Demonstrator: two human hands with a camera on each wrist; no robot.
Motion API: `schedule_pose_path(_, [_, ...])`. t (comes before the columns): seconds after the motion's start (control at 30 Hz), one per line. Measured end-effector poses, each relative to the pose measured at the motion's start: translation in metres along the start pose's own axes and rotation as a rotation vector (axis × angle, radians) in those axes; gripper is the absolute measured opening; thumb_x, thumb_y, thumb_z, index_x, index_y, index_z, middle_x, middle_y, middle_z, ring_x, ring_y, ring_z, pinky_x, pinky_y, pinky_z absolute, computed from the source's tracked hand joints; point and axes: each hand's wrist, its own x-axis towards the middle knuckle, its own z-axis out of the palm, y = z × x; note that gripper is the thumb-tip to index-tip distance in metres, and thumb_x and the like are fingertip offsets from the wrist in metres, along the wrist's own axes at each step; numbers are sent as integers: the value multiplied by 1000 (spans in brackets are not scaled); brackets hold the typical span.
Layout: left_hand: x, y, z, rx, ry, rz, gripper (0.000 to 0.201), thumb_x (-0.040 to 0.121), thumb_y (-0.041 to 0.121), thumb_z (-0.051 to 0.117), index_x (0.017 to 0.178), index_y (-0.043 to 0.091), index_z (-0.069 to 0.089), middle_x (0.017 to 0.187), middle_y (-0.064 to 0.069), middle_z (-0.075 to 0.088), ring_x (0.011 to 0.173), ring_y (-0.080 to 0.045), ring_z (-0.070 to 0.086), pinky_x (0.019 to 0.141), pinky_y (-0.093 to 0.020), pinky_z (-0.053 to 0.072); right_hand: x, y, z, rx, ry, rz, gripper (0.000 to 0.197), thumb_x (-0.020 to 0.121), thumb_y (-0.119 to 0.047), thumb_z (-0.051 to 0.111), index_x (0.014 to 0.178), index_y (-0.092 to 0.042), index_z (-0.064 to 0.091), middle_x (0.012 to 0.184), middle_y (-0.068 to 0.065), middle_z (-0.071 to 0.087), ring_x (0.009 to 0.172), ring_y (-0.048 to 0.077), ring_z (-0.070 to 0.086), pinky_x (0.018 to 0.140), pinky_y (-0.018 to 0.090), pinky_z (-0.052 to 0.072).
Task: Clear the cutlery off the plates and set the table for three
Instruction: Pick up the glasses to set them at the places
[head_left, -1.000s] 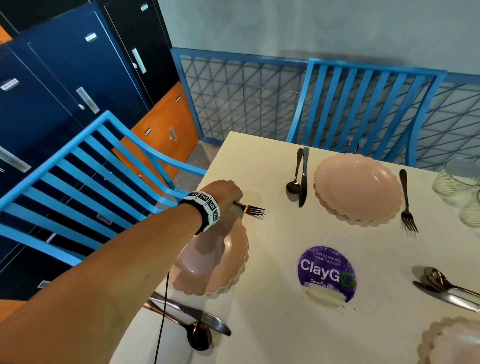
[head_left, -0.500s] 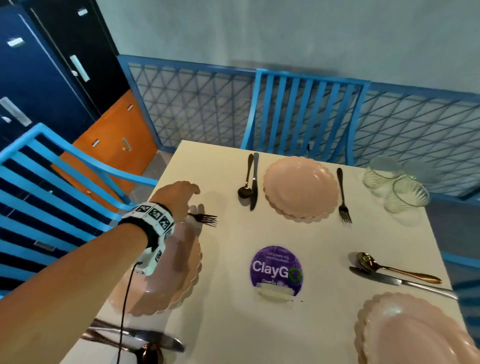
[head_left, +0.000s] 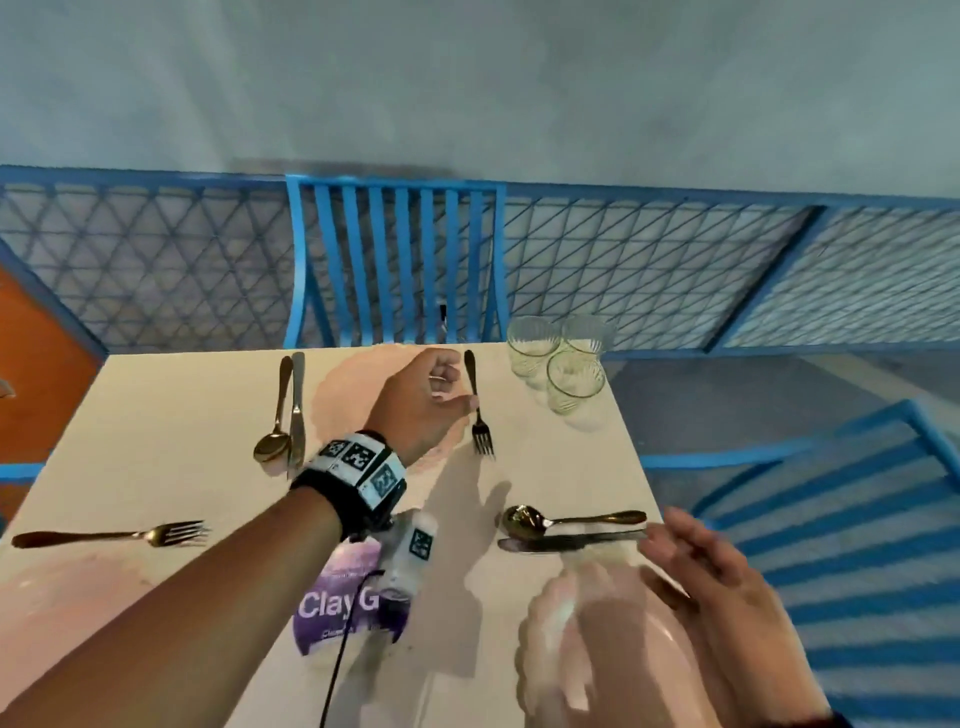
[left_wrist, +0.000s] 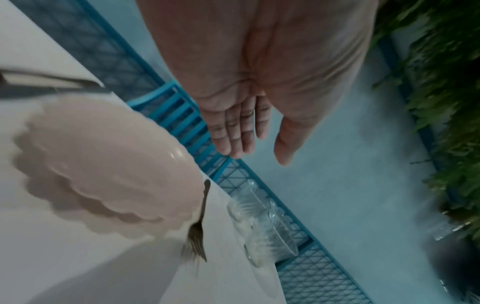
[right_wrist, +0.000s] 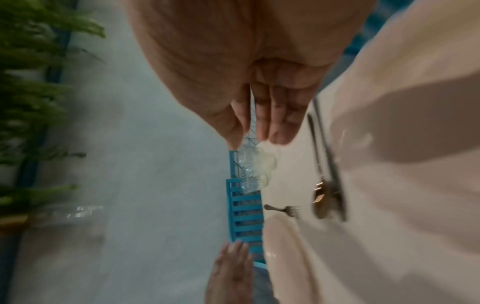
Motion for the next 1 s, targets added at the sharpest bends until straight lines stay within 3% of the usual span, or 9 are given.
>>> schedule_pose_path(0.03, [17, 0, 18, -8, -11, -9, 54, 78, 19, 84, 126, 19, 59, 115, 0, 65, 107, -20, 64, 95, -34, 53, 26, 1, 10, -6, -16, -12, 34, 84, -8, 75, 116, -16, 66, 123, 13, 68, 102, 20, 67, 93, 36, 54])
schedule_pose_path(0.13, [60, -6, 60, 7, -19, -46, 75, 78, 20, 85, 141, 13, 47, 137, -6, 56, 125, -24, 56, 106, -42, 48, 105, 8, 50, -161, 33, -73, 54, 77, -14, 84, 124, -22, 59, 130, 8, 62, 111, 21, 63, 105, 44, 49])
schedule_pose_path(0.23, [94, -19, 92, 56, 18, -73, 93, 74, 24, 88, 150, 10, 36, 149, -9, 48, 134, -25, 49, 112, -43, 42, 159, 10, 75, -318, 66, -110, 80, 73, -17, 88, 140, -15, 44, 138, 7, 53, 123, 21, 55, 104, 38, 46])
schedule_pose_path(0.4, [134, -44, 127, 15, 72, -126, 104, 64, 24, 94, 148, 14, 35, 147, -6, 50, 134, -26, 47, 112, -47, 41, 209, 10, 90, -481, -7, -160, 94, 71, -14, 89, 147, -13, 33, 136, 0, 48, 111, 11, 47, 67, 7, 41])
schedule_pose_path(0.5, [147, -59, 139, -16, 105, -112, 96, 56, 23, 95, 138, 19, 45, 133, -1, 62, 124, -21, 56, 107, -44, 47, 224, 13, 93, -446, -44, -214, 89, 71, -3, 87, 142, -11, 35, 122, -4, 50, 97, 7, 51, 51, -1, 42])
schedule_pose_path(0.6, [153, -64, 146, -65, 102, -93, 84, 57, 21, 95, 129, 21, 53, 117, 6, 68, 109, -16, 65, 98, -35, 53, 237, 20, 94, -419, -60, -278, 84, 68, -3, 89, 135, -16, 39, 112, -9, 54, 91, -6, 52, 60, -5, 41])
schedule_pose_path(0.7, [157, -66, 150, -97, 112, -59, 85, 55, 25, 96, 129, 25, 54, 116, 9, 69, 106, -13, 68, 98, -37, 54, 250, 31, 95, -375, -68, -335, 83, 65, -3, 91, 126, -25, 39, 113, -12, 58, 102, 2, 57, 72, -4, 43])
schedule_pose_path(0.93, [159, -62, 150, -77, 106, -41, 78, 59, 26, 93, 125, 32, 52, 114, 7, 70, 99, -10, 69, 96, -34, 55, 256, 33, 96, -372, -71, -379, 77, 66, -10, 92, 122, -29, 42, 109, -16, 62, 103, 6, 63, 82, 11, 49])
schedule_pose_path(1.0, [153, -59, 147, -85, 125, -31, 74, 59, 26, 92, 121, 31, 52, 111, 6, 69, 99, -13, 68, 95, -37, 54, 254, 30, 94, -398, -65, -386, 77, 66, -14, 92, 122, -29, 42, 109, -16, 62, 105, 11, 63, 90, 23, 52])
